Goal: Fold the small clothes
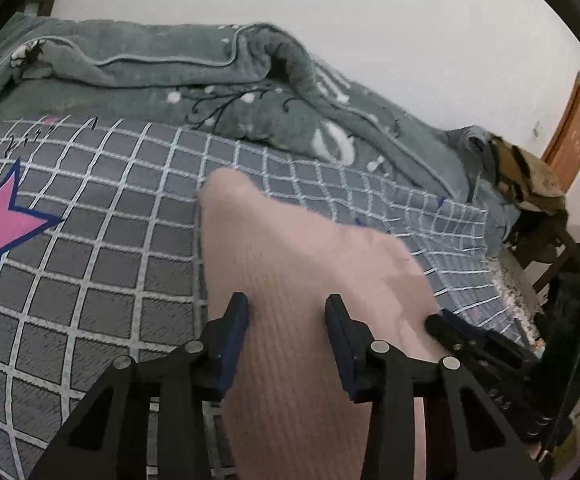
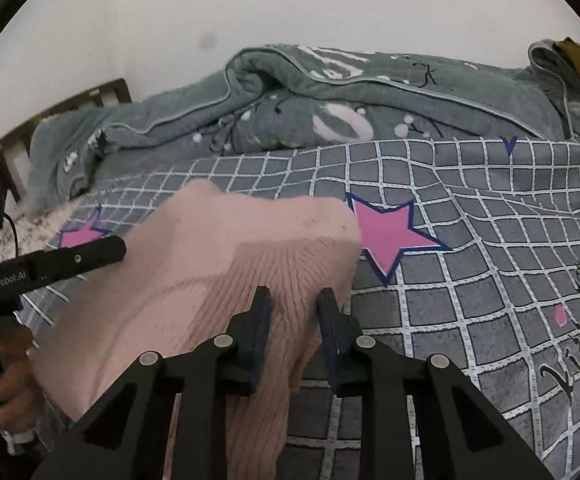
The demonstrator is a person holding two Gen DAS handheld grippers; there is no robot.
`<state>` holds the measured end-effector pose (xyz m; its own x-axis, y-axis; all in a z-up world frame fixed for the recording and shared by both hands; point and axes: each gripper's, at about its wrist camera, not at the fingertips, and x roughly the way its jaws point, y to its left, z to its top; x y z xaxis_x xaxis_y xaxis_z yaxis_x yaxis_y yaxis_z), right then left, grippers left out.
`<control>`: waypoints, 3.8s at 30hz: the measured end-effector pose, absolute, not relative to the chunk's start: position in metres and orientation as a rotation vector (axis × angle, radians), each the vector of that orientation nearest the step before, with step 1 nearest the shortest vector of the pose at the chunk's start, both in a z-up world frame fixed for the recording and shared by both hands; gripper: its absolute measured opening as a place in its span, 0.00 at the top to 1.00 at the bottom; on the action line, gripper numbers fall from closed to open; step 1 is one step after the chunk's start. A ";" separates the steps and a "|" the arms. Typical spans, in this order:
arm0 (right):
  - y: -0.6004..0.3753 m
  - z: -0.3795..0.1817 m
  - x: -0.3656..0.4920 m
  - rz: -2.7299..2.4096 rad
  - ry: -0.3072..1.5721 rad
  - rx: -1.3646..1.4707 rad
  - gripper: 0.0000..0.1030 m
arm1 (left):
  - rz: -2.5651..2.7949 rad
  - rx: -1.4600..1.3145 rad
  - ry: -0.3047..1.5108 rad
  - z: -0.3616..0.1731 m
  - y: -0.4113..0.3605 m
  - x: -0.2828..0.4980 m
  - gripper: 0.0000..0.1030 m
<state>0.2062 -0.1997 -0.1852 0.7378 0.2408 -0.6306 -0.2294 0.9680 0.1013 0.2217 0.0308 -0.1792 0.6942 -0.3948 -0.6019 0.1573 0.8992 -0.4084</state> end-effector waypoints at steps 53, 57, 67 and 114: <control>-0.240 -0.060 -0.016 0.149 0.603 0.044 0.05 | -0.046 -0.066 0.658 -0.050 -0.015 -0.006 0.09; -0.245 -0.047 -0.030 0.147 0.587 0.055 0.04 | -0.049 -0.062 0.635 -0.039 -0.023 -0.027 0.09; -0.246 -0.038 -0.048 0.126 0.580 0.033 0.03 | -0.046 -0.045 0.624 -0.030 -0.029 -0.044 0.09; -0.251 -0.034 -0.053 0.106 0.578 0.067 0.03 | -0.027 -0.051 0.609 -0.020 -0.023 -0.051 0.09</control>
